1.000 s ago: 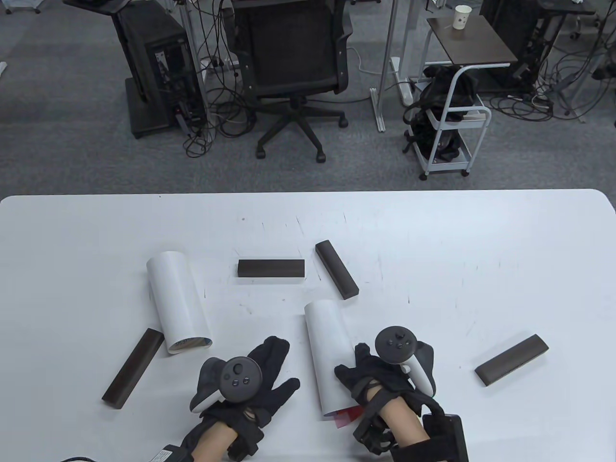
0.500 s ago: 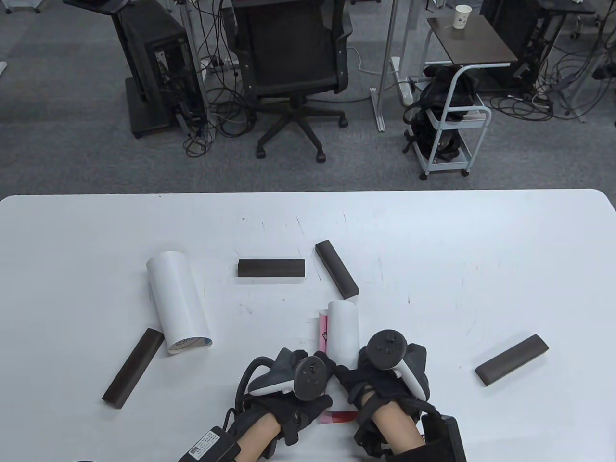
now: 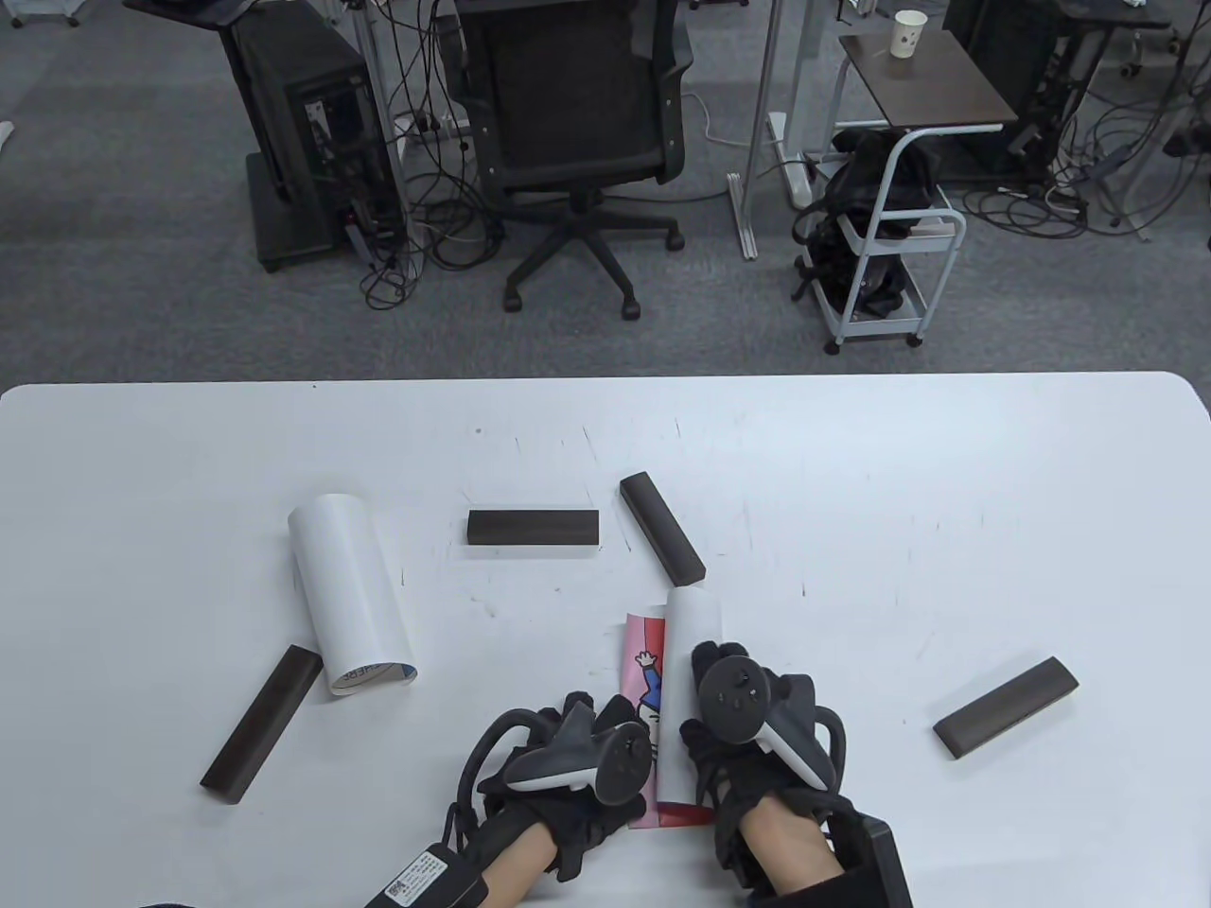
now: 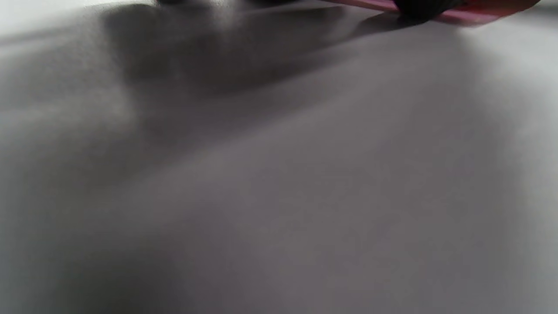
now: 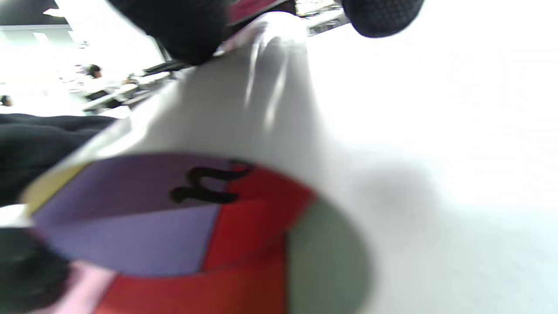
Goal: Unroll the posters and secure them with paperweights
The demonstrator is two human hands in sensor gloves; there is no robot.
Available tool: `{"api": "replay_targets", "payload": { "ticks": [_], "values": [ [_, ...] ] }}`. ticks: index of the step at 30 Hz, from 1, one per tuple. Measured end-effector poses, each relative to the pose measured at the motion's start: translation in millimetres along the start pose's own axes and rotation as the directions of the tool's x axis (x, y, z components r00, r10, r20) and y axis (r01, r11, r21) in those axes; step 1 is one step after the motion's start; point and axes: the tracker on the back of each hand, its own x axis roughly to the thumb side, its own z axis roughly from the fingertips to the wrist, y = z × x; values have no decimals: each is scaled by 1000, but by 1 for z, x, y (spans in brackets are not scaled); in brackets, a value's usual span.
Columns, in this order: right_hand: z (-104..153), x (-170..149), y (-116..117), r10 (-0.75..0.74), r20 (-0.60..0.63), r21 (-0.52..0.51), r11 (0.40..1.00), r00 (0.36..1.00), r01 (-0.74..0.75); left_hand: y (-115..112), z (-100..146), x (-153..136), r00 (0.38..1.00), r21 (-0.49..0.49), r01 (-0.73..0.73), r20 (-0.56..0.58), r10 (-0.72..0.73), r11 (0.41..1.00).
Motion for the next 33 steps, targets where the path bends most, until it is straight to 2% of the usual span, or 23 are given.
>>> {"api": "replay_targets", "payload": {
  "ticks": [3,5,7,11,16,21,25,30,33],
  "values": [
    [-3,6,4,25,103,-7,1000,994,-25,-1,0,0,1000,-2,-17,-1,17,1000],
    [-4,6,7,61,101,-51,997,993,-56,-2,1,-1,1000,2,-18,0,18,1000],
    [-5,4,9,78,65,-63,995,995,-74,-2,1,-1,1000,6,-19,0,19,1000],
    [-5,0,8,202,-38,-64,977,979,-204,-2,1,-1,1000,15,-22,3,22,1000],
    [-2,-5,0,67,40,-31,997,997,-66,-3,2,-1,1000,21,-26,3,26,999],
    [-1,-9,-7,57,72,-36,998,996,-55,-3,2,-1,1000,19,-24,3,24,1000],
    [-1,-15,-8,78,22,-60,995,997,-76,-3,2,-2,1000,17,-23,3,23,1000],
    [-2,-24,-9,231,-125,-4,972,965,-233,-3,2,-2,1000,13,-23,4,23,1000],
    [-3,-33,-12,226,-174,40,974,959,-222,-3,2,-2,1000,12,-22,4,22,1000]
  ]
}}
